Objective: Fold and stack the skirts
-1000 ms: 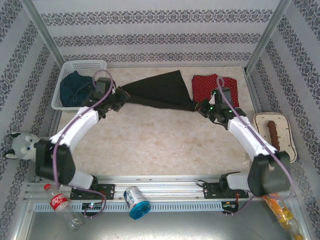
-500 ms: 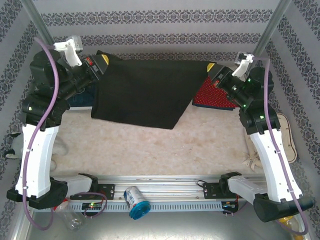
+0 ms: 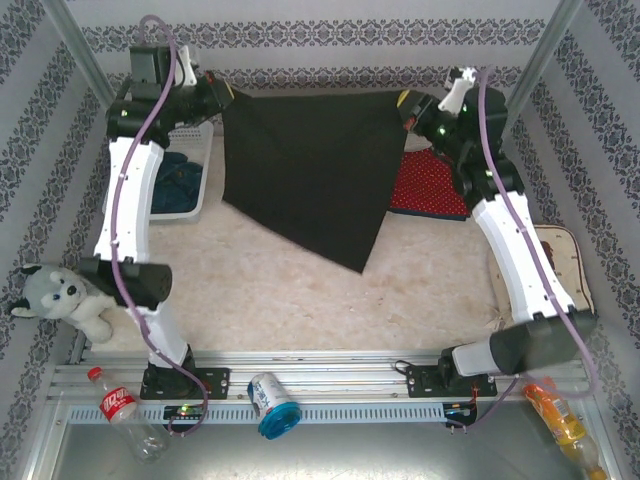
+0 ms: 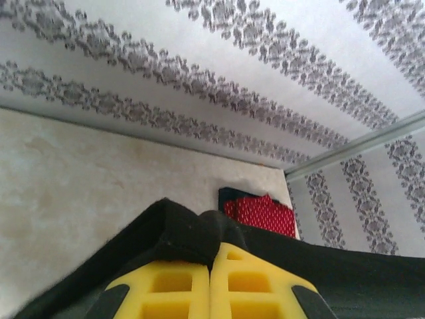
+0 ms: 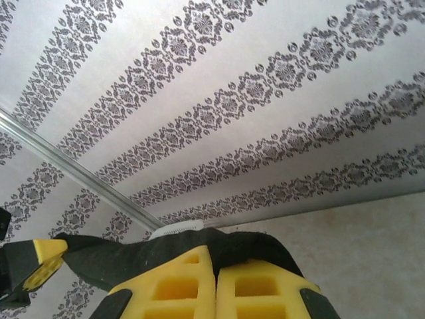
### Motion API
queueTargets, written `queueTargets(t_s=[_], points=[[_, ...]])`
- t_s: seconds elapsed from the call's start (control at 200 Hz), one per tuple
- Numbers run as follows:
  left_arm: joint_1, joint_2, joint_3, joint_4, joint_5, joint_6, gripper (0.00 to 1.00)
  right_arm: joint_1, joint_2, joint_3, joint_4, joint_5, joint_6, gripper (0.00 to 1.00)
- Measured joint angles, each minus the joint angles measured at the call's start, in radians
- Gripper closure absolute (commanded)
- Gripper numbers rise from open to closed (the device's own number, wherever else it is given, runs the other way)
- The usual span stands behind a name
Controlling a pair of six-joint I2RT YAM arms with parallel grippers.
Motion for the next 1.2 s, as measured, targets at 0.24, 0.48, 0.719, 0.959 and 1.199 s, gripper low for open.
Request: queueTargets(t_s=[0.24, 0.48, 0.719, 0.959, 1.199], points=[[0.013, 0.048, 0.160, -0.065, 0.029, 0.029, 1.00, 0.005, 0.042, 0.063, 0.031, -0.022, -0.046, 1.00], [0.013, -0.303, -0.637, 0.081, -0.009, 0.038, 1.00, 0.035, -0.081, -0.364, 0.141, -0.060, -0.070, 1.00], [-0.001, -0.563, -1.572, 0.330, -0.025, -0.134, 1.00, 0.158, -0.186, -0.943, 0.108, -0.047, -0.070, 1.00], [-0.089, -0.736, -1.977, 0.398, -0.009, -0.318, 1.00, 0.243, -0.266, -1.189, 0.050, -0.037, -0.032, 1.00], [-0.091, -0.974, -2.085, 0.395, -0.012, -0.423, 0.78, 0.274, -0.283, -1.226, 0.023, -0.016, -0.013, 0.89]])
